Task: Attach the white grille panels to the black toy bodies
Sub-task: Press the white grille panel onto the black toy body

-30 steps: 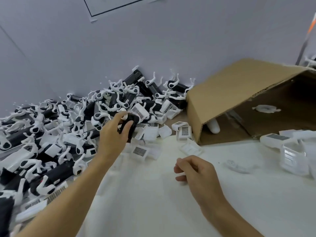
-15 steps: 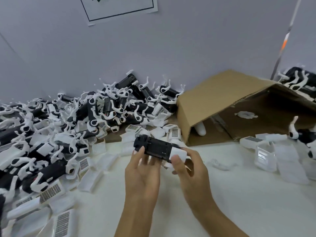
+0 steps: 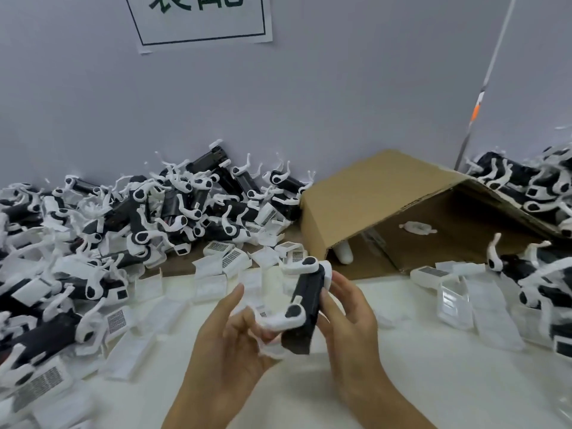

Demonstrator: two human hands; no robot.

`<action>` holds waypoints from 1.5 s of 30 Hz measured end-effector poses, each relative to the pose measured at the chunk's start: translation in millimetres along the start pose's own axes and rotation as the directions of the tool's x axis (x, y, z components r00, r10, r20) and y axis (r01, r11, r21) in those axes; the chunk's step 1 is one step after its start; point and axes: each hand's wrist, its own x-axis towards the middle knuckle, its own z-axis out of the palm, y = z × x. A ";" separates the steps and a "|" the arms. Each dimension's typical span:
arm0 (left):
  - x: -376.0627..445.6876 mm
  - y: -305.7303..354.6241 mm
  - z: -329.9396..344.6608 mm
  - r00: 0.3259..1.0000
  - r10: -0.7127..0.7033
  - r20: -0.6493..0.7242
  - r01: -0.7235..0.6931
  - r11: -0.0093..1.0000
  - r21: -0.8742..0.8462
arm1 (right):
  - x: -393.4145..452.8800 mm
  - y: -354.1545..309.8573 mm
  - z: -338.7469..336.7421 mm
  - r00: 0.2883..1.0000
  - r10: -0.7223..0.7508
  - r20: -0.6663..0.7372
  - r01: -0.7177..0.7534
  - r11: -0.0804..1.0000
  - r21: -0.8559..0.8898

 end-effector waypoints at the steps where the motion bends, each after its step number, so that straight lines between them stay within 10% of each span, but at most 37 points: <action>1: -0.2 -0.9 0.8 0.999 -0.035 0.030 0.035 0.999 0.023 | -0.7 -1.5 -0.3 1.000 0.003 0.024 -0.003 1.000 -0.013; 7: 4.2 -11.9 2.8 0.985 0.062 0.158 -0.103 0.957 0.270 | -7.7 -8.1 3.9 0.982 -0.046 0.183 0.079 0.981 -0.179; 15: 14.6 -22.6 0.9 0.979 0.206 -0.013 -0.206 0.978 -0.017 | -18.1 3.2 7.8 0.957 0.037 0.287 0.088 0.908 -0.411; 33: 8.2 -18.1 5.6 0.905 0.424 -0.036 -0.407 0.887 0.217 | -24.0 3.9 9.7 0.935 -0.028 0.353 0.224 0.819 -0.528; 39: -1.3 -15.2 7.5 0.813 0.582 0.022 -0.530 0.723 0.443 | -19.9 5.0 8.0 0.905 0.005 0.426 0.253 0.797 -0.548; 45: -0.2 -13.9 -2.7 0.559 0.760 0.333 -0.599 0.092 0.795 | -23.2 9.6 4.3 0.875 -0.158 0.458 0.366 0.836 -0.410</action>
